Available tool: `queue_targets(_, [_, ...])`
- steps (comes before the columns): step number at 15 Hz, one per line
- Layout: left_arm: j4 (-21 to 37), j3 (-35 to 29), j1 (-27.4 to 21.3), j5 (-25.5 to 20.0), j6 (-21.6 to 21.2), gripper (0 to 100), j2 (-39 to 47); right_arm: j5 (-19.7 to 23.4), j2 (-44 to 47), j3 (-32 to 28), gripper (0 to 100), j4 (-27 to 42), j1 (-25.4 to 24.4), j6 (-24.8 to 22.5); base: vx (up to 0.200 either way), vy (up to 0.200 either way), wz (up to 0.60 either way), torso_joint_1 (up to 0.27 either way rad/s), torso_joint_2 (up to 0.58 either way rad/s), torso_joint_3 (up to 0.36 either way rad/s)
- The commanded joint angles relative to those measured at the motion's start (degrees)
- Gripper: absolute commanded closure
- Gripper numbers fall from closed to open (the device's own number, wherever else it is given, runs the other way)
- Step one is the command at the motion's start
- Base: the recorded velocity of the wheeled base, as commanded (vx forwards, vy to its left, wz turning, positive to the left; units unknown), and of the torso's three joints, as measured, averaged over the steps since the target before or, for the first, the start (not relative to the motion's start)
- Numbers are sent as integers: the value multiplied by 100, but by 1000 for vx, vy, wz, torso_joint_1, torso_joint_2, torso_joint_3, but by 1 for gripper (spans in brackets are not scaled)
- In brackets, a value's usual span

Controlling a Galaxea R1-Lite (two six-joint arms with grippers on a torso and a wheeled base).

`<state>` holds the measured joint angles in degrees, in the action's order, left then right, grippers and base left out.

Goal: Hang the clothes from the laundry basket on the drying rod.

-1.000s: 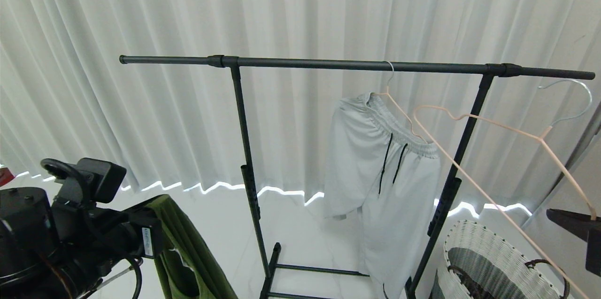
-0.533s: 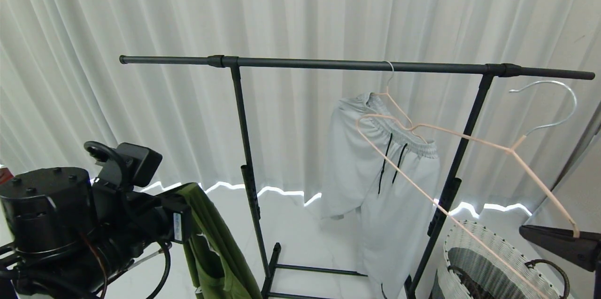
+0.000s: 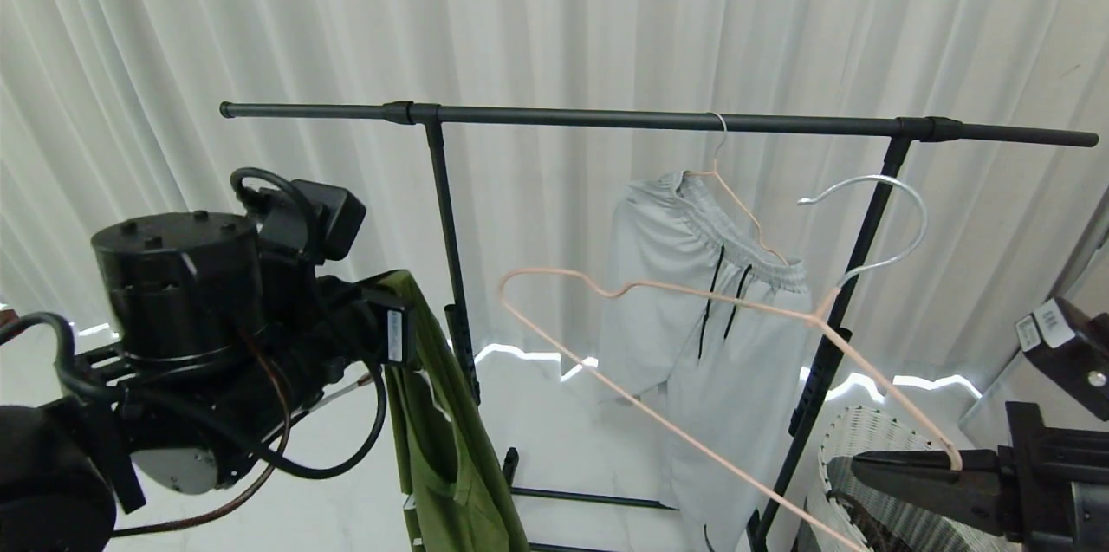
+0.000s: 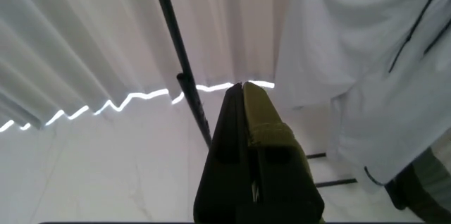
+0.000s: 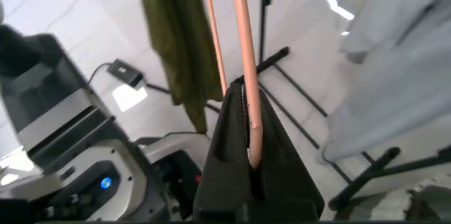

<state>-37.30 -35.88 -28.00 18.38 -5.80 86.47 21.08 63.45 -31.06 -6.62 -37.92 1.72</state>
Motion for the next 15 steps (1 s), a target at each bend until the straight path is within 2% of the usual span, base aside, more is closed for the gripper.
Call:
queue_targets(1, [795, -1176, -118, 412, 18, 100, 274, -7, 194, -67, 100, 12, -514, 30, 0, 0, 0, 0, 0, 0])
queue_targets(2, [1129, -1668, -118, 438, 53, 100, 336, -25, 334, -93, 100, 12, -716, 48, 0, 0, 0, 0, 0, 0])
queue_targets(4, [1243, -2002, -197, 447, 62, 100, 432, -34, 686, -322, 100, 12, -760, 259, 0, 0, 0, 0, 0, 0])
queue_targets(7, [1243, -2037, -443, 447, 71, 100, 441, -42, 1126, -752, 100, -6, -760, 892, 0, 0, 0, 0, 0, 0])
queue_targets(10, [1243, -2143, -443, 464, 71, 100, 494, -51, 1178, -884, 100, -6, -760, 953, 0, 0, 0, 0, 0, 0])
queue_targets(13, [1243, -2143, -425, 535, 202, 100, 485, -315, 1213, -998, 100, -15, -734, 1226, 0, 0, 0, 0, 0, 0])
queue_targets(15, [1243, -2134, -434, 675, 220, 100, 511, -332, 1161, -1077, 100, -15, -751, 1234, 0, 0, 0, 0, 0, 0])
